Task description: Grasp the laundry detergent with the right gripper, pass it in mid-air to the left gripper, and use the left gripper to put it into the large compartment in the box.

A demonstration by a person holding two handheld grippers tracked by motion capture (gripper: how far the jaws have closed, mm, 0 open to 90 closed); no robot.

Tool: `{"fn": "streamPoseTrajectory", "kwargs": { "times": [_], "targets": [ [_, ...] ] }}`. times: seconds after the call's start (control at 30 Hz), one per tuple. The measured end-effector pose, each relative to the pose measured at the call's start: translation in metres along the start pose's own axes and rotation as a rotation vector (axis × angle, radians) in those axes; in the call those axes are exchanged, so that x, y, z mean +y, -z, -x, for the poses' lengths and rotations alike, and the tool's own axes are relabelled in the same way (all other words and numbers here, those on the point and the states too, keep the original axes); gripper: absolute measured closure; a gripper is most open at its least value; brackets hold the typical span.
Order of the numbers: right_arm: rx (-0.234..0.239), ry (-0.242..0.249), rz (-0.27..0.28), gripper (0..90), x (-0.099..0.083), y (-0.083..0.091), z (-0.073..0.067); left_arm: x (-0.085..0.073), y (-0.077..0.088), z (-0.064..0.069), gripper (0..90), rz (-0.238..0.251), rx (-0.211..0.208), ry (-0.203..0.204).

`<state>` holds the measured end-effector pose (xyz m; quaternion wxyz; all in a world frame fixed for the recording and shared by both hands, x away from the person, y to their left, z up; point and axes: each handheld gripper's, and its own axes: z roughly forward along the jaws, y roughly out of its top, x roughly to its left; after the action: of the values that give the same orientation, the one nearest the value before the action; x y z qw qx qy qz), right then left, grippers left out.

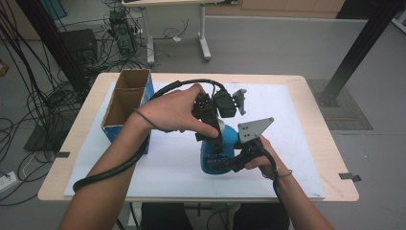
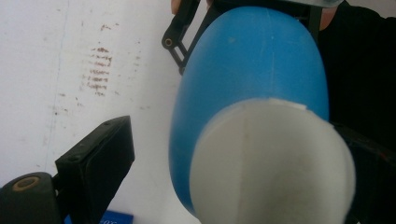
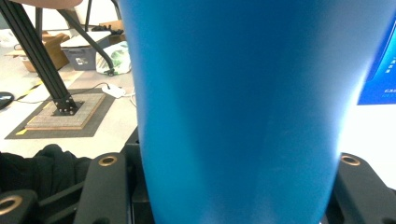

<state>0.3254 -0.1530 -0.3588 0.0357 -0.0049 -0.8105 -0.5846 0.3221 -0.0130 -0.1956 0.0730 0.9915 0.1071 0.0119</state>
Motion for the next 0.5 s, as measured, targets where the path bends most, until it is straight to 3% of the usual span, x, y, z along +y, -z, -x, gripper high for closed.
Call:
{"fn": "streamPoseTrajectory", "kwargs": {
  "times": [0.5],
  "targets": [
    [-0.001, 0.0, 0.002, 41.7, -0.0003, -0.0005, -0.0006, -0.0008, 0.0003, -0.0001, 8.9, -0.006, 0.005, 0.003]
  ]
}}
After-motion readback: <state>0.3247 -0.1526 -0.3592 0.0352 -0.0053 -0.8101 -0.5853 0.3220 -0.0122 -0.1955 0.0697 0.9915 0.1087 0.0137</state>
